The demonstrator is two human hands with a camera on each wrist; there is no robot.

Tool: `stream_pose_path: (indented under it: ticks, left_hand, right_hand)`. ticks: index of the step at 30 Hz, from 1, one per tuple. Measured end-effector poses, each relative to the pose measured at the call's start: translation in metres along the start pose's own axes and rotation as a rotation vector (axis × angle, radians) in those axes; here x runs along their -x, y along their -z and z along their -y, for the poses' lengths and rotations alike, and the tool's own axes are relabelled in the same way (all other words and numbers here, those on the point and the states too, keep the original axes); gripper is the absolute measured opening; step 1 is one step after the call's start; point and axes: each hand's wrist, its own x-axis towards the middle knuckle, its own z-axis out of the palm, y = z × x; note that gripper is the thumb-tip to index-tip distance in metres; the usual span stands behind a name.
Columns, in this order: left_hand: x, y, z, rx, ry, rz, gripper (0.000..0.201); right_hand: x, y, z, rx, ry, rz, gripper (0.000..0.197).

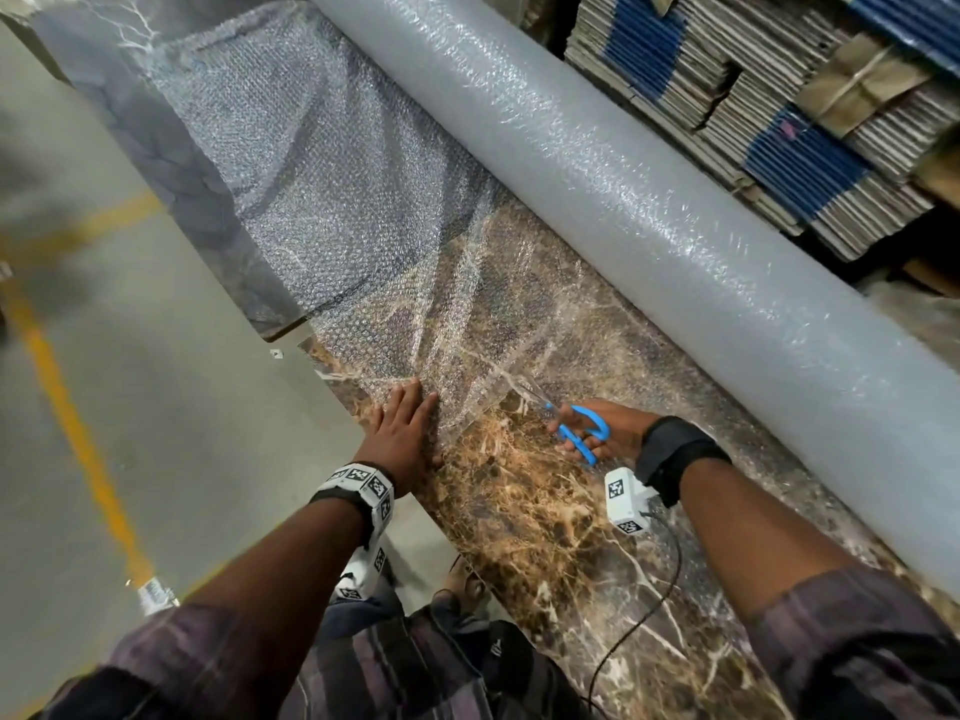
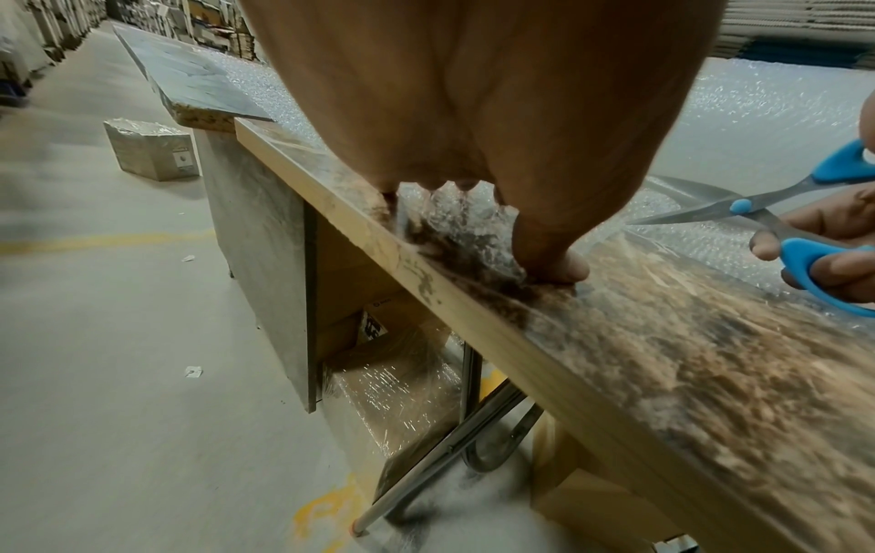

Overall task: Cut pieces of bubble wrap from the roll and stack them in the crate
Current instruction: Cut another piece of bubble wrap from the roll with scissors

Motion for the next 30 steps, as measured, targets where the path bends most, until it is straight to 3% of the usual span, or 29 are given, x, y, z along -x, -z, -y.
stream_pose_path:
  ticks: [6, 9, 12, 15, 18, 20, 23, 27, 30]
  left_hand:
    - [0.003, 0.006, -0.006, 0.012, 0.018, 0.007, 0.089]
    - [0.004, 0.011, -0.016, -0.033, 0.047, -0.081, 0.083]
    - [-0.002, 0.018, -0.040, -0.068, -0.042, -0.262, 0.059]
    - [-0.020, 0.021, -0.070, -0.035, -0.116, -0.267, 0.039]
    - [-0.041, 0.017, -0.083, 0.003, -0.112, -0.247, 0.032]
    - [-0.050, 0.012, -0.083, 0.015, -0.090, -0.244, 0.026]
    - [-0.059, 0.004, -0.078, 0.076, -0.070, -0.255, 0.019]
    - [-0.064, -0.001, -0.075, 0.113, -0.065, -0.285, 0.011]
    - [-0.065, 0.000, -0.074, 0.161, -0.052, -0.282, 0.016]
  right_hand:
    - [0.002, 0.002, -0.012, 0.026, 0.026, 0.006, 0.033]
    - [0.002, 0.003, -0.017, 0.065, 0.052, 0.039, 0.060]
    - [0.001, 0.004, -0.022, 0.106, 0.087, 0.028, 0.077]
    - [0.000, 0.005, -0.023, 0.127, 0.109, 0.030, 0.089]
    - [-0.002, 0.004, -0.024, 0.144, 0.124, 0.014, 0.098]
    - [-0.003, 0.003, -0.025, 0.124, 0.121, 0.014, 0.093]
    - [-0.001, 0.001, -0.023, 0.108, 0.116, 0.030, 0.065]
    - [0.001, -0.003, -0.016, 0.164, 0.115, 0.056, 0.097]
    - [-0.004, -0.004, -0.010, 0.178, 0.098, 0.091, 0.096]
